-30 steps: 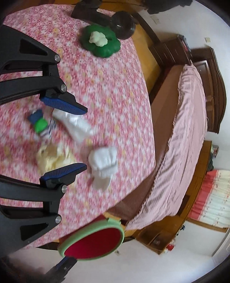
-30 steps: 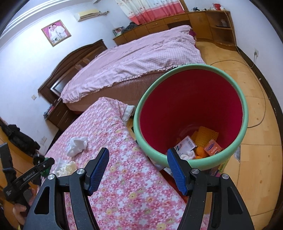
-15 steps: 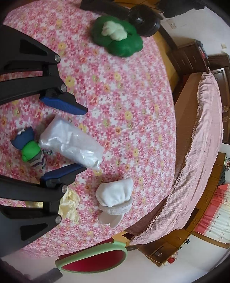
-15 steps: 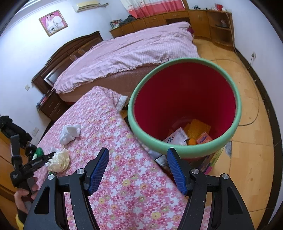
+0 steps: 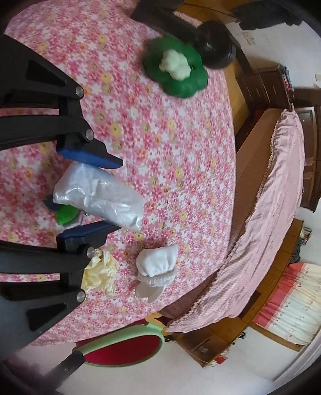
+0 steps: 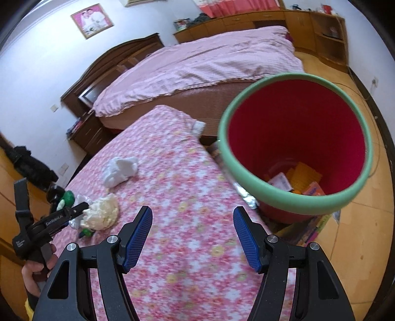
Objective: Collect trash
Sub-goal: 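Close the right tool on the crumpled yellow wrapper while the left tool holds the bag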
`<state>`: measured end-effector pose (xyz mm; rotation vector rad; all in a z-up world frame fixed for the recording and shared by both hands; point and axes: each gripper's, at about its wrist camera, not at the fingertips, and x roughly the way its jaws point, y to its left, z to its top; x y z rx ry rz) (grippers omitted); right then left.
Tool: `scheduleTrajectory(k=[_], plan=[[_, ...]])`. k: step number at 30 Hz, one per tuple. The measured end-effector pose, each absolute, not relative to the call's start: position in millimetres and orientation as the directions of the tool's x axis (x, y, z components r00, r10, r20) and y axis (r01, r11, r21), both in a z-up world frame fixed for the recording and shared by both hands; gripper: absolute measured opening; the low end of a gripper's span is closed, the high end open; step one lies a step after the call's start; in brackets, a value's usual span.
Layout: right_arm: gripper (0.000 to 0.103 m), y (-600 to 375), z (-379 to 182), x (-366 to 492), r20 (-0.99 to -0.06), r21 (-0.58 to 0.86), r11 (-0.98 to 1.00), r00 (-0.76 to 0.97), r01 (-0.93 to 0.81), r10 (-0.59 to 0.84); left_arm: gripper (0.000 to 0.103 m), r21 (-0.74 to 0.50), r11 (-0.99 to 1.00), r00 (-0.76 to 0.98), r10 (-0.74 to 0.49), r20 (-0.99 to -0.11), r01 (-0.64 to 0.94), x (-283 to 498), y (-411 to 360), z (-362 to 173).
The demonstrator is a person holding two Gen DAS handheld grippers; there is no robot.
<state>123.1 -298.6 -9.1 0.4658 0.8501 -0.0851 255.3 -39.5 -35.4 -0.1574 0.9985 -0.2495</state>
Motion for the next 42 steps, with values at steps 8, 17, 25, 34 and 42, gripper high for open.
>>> scheduleTrajectory(k=[8, 17, 25, 34, 42], plan=[[0.069, -260.4, -3.2, 142.3, -0.724, 0.365, 0.917, 0.669, 0.162, 0.170, 0.043, -0.242, 0.969, 0.600, -0.220, -0.770, 0.045, 236.3, -6.0, -23.2], [0.069, -197.8, -11.1, 167.8, -0.742, 0.339, 0.940, 0.626, 0.040, 0.241, 0.043, -0.247, 0.969, 0.612, -0.196, -0.766, 0.001, 238.8, 11.3, -38.8], [0.069, -166.6, -23.1, 190.2, -0.759, 0.320, 0.947, 0.595, -0.012, 0.264, 0.043, -0.251, 0.968, 0.644, -0.197, -0.739, 0.008, 233.7, 16.8, -42.3], [0.069, -162.2, -46.8, 219.0, -0.774, 0.344, 0.938, 0.578, 0.041, 0.258, 0.043, -0.281, 0.958, 0.648, -0.244, -0.721, 0.047, 229.9, 13.0, -43.2], [0.043, -173.6, -51.0, 218.0, -0.766, 0.369, 0.927, 0.586, 0.064, 0.264, 0.043, -0.294, 0.955, 0.644, -0.253, -0.722, 0.045, 230.2, 13.9, -45.7]])
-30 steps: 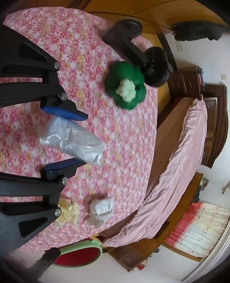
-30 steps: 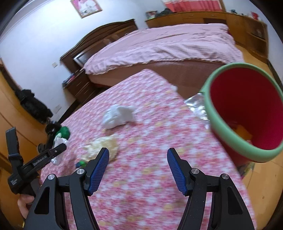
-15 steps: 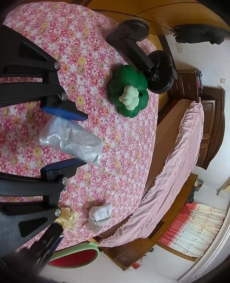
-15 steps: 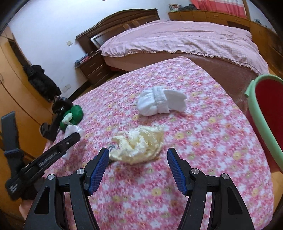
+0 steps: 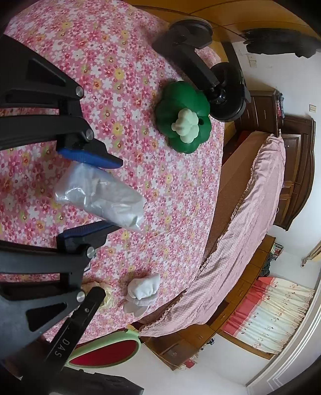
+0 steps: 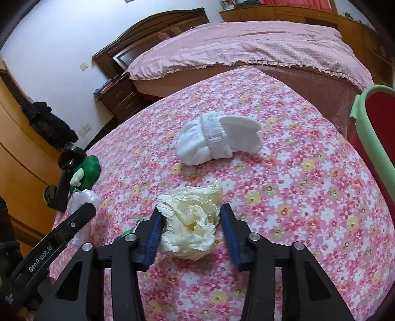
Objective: Collect trash
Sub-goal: 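Close the right tool on the crumpled yellow wrapper while the left tool holds the bag, then carry the plastic bag and yellow wrapper with both tools over the red bucket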
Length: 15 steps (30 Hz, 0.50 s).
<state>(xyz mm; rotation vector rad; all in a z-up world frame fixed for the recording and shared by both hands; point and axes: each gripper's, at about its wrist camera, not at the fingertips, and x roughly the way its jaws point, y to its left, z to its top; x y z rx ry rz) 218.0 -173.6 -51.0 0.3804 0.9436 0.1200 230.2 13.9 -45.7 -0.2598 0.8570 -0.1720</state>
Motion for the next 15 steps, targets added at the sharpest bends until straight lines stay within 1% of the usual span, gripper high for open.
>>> scheduleTrajectory(k=[2, 5, 15], plan=[[0.035, -175.3, -46.8, 214.6, -0.759, 0.370, 0.927, 0.595, 0.061, 0.264, 0.043, -0.288, 0.957, 0.647, -0.247, -0.722, 0.044, 229.7, 14.0, -46.1], [0.031, -178.1, -39.3, 204.8, -0.747, 0.366, 0.929, 0.612, 0.055, 0.259, 0.043, -0.284, 0.958, 0.649, -0.245, -0.721, 0.047, 230.2, 12.5, -46.5], [0.029, -202.5, -24.3, 158.6, -0.713, 0.390, 0.915, 0.662, 0.102, 0.231, 0.043, -0.279, 0.957, 0.658, -0.261, -0.706, 0.080, 228.4, 6.6, -44.4]])
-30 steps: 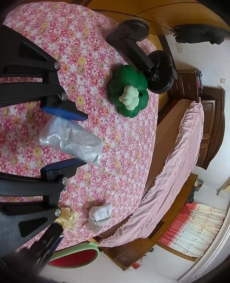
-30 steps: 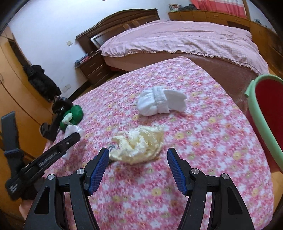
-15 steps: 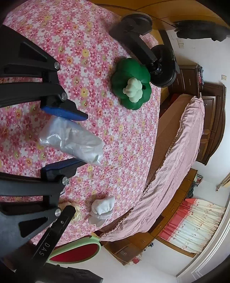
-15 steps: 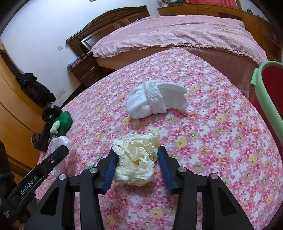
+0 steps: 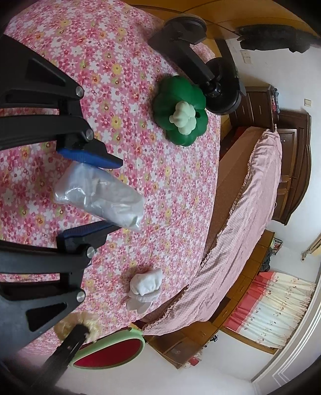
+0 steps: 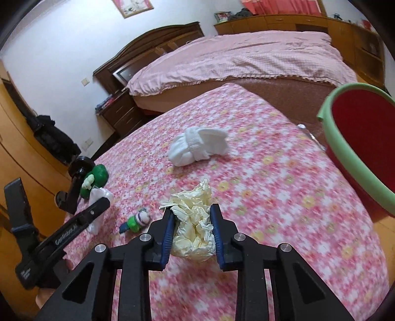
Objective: Collect trash
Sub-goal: 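Carry the plastic bag and yellow wrapper with both tools over the red bucket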
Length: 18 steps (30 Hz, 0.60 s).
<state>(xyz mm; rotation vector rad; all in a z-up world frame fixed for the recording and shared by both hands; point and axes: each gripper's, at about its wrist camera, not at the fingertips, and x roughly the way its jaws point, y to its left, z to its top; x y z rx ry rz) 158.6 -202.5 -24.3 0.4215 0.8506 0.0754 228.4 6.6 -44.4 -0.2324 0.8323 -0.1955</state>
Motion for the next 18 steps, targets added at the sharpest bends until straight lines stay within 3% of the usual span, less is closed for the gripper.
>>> scheduleTrajectory(k=[18], plan=[[0.029, -274.0, 4.8, 81.7, -0.640, 0.416, 0.882, 0.760, 0.221, 0.111, 0.043, -0.189, 0.967, 0.709, -0.252, -0.658, 0.168, 208.6, -19.5, -13.4]])
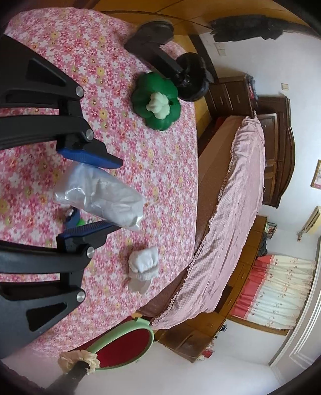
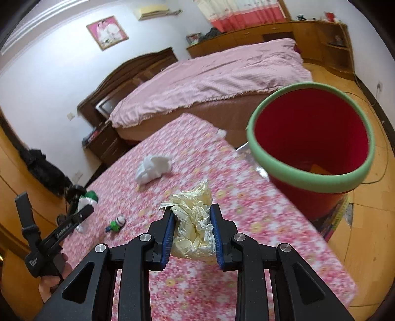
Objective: Collect trash
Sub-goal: 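Carry the plastic bag and yellow wrapper with both tools over the red bucket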
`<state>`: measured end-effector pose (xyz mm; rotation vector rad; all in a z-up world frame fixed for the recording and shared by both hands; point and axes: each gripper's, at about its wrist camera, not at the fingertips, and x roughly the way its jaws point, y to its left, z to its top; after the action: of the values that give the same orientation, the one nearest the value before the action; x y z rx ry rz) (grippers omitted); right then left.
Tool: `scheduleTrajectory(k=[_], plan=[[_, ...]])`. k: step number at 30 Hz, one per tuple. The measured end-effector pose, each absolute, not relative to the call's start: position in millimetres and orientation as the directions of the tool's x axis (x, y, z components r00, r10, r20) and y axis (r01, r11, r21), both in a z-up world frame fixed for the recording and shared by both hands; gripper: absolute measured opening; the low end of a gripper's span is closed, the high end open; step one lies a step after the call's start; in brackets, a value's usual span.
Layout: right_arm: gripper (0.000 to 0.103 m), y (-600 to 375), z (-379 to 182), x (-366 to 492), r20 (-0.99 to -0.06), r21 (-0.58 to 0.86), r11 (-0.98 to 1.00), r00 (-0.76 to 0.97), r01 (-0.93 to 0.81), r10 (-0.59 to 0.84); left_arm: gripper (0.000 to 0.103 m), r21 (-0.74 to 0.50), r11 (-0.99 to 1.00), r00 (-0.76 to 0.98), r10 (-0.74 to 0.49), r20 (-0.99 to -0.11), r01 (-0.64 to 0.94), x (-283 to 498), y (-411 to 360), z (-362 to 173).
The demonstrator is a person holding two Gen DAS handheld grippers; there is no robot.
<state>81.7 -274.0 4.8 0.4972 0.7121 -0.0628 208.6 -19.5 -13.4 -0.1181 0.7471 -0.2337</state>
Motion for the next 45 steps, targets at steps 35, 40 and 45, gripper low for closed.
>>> scheduleTrajectory(k=[35, 40, 45], plan=[[0.029, -417.6, 1.6, 25.6, -0.529, 0.590, 0.715, 0.848, 0.375, -0.008, 0.043, -0.174, 0.832, 0.548, -0.489, -0.679, 0.526, 178.9, -211.7, 29.3], [0.029, -432.9, -3.8, 22.5, -0.535, 0.598, 0.694, 0.844, 0.401, -0.027, 0.043, -0.180, 0.796, 0.505, -0.522, -0.687, 0.578, 177.7, -244.4, 25.6], [0.029, -442.8, -9.4, 25.8, -0.546, 0.598, 0.687, 0.837, 0.412, -0.027, 0.043, -0.180, 0.766, 0.478, -0.547, -0.688, 0.617, 181.6, -274.0, 23.0]])
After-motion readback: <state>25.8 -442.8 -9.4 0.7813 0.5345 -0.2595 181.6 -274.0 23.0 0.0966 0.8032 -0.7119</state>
